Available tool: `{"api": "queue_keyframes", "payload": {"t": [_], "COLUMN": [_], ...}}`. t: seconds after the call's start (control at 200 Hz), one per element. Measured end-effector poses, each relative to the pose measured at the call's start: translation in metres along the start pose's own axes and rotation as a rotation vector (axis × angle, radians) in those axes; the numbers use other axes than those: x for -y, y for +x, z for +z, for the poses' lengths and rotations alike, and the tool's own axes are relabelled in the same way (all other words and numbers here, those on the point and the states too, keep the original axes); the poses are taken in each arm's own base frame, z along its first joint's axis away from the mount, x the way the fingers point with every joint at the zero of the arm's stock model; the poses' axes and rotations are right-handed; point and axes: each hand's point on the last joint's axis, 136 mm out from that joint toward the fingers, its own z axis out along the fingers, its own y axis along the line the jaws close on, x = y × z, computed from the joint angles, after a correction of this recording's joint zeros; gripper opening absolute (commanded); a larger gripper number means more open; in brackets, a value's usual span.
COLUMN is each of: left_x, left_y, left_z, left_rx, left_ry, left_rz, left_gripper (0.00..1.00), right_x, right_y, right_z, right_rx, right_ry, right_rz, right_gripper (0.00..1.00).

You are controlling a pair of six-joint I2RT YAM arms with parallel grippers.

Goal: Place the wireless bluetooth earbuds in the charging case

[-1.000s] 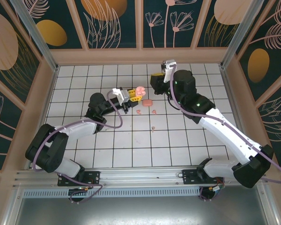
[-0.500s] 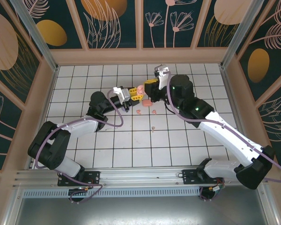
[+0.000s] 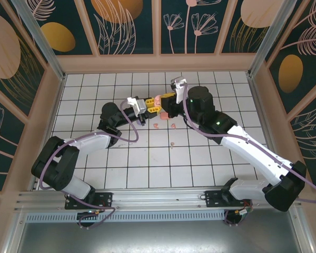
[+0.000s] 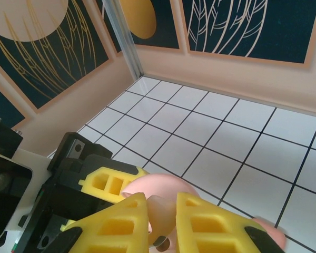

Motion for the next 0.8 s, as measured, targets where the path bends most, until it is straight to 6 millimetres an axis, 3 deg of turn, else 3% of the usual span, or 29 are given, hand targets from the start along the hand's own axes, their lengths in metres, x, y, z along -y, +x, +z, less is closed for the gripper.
{"api": "queue_keyframes", "payload": {"t": [0.801], "left_x": [0.000], "left_y": [0.006], "left_z": [0.000], "left_rx": [-0.021], "left_ry": [0.000], "left_rz": [-0.043], "left_gripper": [0.00], "right_x": [0.001], "right_y": [0.011], "right_z": [0.011], "right_rx": [-0.021], "right_ry": [0.036], "right_rz": [-0.012], "right_gripper": [0.14]}}
